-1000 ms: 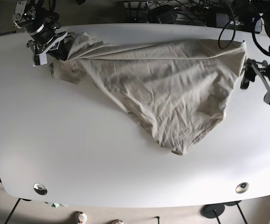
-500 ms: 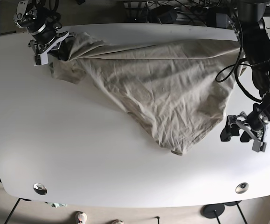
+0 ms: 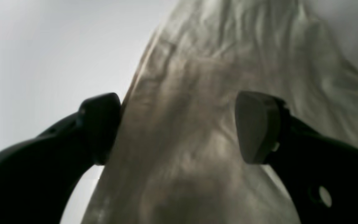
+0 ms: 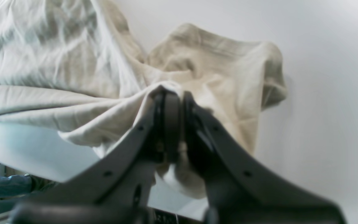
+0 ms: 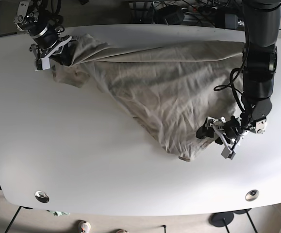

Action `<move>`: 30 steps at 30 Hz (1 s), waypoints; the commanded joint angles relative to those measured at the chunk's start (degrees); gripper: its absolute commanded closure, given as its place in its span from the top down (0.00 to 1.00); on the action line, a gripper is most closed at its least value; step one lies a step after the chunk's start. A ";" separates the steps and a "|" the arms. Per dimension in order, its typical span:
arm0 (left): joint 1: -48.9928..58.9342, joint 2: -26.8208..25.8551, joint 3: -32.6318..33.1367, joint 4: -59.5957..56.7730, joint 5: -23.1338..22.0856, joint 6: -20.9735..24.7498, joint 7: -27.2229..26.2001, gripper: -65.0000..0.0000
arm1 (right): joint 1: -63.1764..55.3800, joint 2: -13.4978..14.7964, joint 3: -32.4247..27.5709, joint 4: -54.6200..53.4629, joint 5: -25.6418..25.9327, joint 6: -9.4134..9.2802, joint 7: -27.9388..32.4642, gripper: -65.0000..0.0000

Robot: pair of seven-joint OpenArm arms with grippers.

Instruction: Fold the T-shirt properly

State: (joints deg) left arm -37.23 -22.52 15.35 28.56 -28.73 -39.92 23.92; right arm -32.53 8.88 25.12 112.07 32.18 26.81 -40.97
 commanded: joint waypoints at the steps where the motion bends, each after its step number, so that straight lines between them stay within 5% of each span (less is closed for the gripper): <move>1: -1.32 1.03 1.04 0.50 -0.24 -0.08 0.65 0.82 | -0.13 0.39 0.33 1.03 1.00 0.14 1.19 0.03; 7: -1.05 1.73 3.59 0.67 -0.24 -0.08 3.29 0.76 | -0.04 0.30 0.50 1.03 1.00 0.14 1.28 0.03; 13: -1.05 1.47 4.91 0.32 -0.06 -0.08 3.11 0.09 | -0.04 0.04 0.50 0.94 1.00 0.14 1.45 0.03; 15: -1.14 1.20 4.65 0.59 -0.06 -0.08 3.11 0.00 | 1.02 -0.67 0.68 0.94 0.74 0.14 1.45 0.03; 19: -1.14 -0.99 -1.86 4.37 -0.24 -0.08 6.19 0.00 | 2.60 -0.75 1.82 0.94 0.83 0.14 1.28 0.03; 30: 6.95 -3.72 -26.12 44.63 0.03 -0.08 30.89 0.00 | 19.57 1.44 2.70 0.15 0.47 -0.21 -3.12 0.03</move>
State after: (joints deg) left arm -28.32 -25.15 -11.79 73.63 -27.86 -39.99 57.87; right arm -12.27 9.67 27.55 111.07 31.59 26.50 -46.68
